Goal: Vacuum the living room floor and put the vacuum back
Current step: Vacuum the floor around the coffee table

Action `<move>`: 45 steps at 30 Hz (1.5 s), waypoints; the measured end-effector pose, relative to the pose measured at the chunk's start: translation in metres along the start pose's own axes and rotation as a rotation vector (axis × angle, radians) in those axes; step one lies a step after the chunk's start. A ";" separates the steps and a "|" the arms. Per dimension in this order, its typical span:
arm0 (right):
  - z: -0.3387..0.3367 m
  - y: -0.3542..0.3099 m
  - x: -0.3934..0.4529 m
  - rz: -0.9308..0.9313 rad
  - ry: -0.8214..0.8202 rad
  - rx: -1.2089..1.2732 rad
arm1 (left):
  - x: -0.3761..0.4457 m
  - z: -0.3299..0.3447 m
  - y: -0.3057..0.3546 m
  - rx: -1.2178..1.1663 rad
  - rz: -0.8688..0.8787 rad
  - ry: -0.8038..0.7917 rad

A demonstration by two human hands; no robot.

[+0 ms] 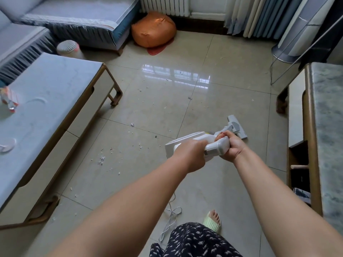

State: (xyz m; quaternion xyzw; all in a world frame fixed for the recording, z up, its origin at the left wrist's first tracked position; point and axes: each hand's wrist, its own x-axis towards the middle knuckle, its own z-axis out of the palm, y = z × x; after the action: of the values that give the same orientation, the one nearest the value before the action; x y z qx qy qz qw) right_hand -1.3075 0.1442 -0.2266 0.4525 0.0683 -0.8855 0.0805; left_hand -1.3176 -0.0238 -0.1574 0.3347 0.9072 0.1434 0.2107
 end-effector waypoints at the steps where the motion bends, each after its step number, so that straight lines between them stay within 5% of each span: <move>1: 0.004 0.011 0.000 0.007 0.008 -0.009 | -0.009 -0.003 -0.007 0.004 -0.010 0.001; 21: 0.033 0.273 -0.033 0.258 0.004 -0.304 | -0.250 0.001 -0.122 -0.018 -0.412 0.092; 35: -0.075 0.269 -0.097 0.324 0.011 -0.646 | -0.325 0.100 0.001 -0.175 -0.655 0.167; 45: -0.111 0.306 -0.136 0.381 -0.007 -0.695 | -0.389 0.122 0.031 -0.176 -0.703 0.212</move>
State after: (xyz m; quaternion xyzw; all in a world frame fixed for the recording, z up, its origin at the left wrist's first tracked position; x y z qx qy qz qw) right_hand -1.0785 -0.1224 -0.1958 0.3999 0.2786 -0.7803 0.3920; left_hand -0.9748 -0.2466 -0.1400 -0.0330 0.9677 0.1737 0.1799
